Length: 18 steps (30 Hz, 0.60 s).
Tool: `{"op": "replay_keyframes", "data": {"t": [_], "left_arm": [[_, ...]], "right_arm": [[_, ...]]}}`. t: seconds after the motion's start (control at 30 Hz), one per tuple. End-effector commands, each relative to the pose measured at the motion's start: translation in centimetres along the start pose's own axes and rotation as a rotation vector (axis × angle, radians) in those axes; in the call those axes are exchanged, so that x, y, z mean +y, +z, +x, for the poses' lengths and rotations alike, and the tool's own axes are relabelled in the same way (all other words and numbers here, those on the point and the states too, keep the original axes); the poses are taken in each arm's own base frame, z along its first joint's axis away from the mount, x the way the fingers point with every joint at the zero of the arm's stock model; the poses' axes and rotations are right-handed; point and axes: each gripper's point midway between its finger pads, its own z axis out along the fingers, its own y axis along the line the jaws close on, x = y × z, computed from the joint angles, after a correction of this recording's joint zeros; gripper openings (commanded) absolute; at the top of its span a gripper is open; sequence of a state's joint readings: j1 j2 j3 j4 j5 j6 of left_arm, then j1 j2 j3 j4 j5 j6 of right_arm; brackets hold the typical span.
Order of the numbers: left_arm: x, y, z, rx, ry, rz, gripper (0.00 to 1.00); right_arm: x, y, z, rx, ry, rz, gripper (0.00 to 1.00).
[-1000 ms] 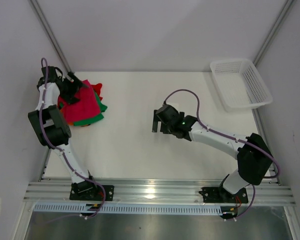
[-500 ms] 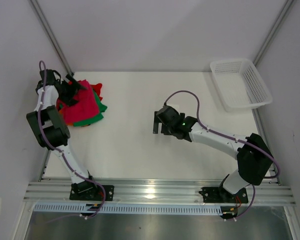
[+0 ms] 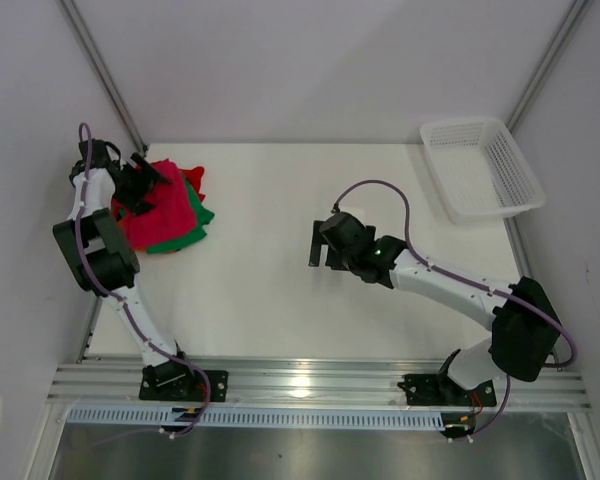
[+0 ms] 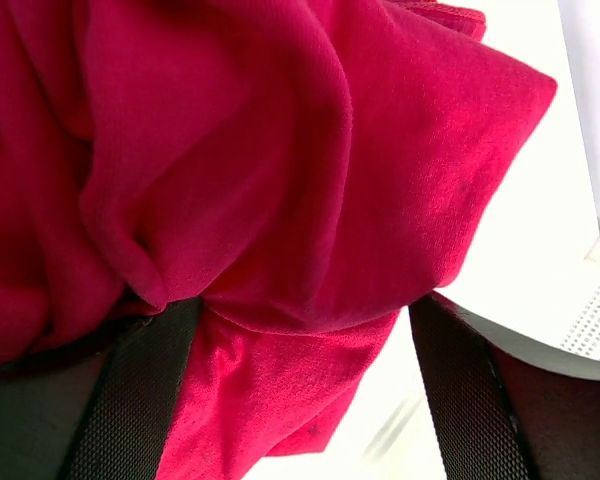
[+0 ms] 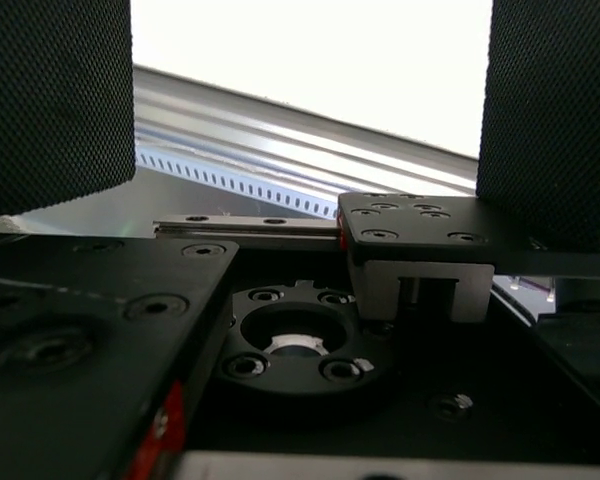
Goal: Fold and stack the t-shirts
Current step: Put the neatly folded tshirt into the corner of the board with the left arm
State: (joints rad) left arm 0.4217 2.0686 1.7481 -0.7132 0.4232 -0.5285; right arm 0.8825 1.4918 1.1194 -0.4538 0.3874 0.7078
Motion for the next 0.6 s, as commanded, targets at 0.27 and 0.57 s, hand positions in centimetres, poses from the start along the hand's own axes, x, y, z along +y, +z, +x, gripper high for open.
{"op": "replay_keyframes", "data": {"t": [0.27, 0.57], "left_arm": [[6.0, 1.1, 2.3, 0.116, -0.049, -0.193, 0.92], [-1.8, -7.1, -0.6, -0.056, 0.011, -0.010, 0.94]], "right_arm": [[-1.7, -2.5, -0.7, -0.059, 0.056, 0.027, 0.99], [-2.0, -2.0, 0.2, -0.056, 0.083, 0.024, 0.99]]}}
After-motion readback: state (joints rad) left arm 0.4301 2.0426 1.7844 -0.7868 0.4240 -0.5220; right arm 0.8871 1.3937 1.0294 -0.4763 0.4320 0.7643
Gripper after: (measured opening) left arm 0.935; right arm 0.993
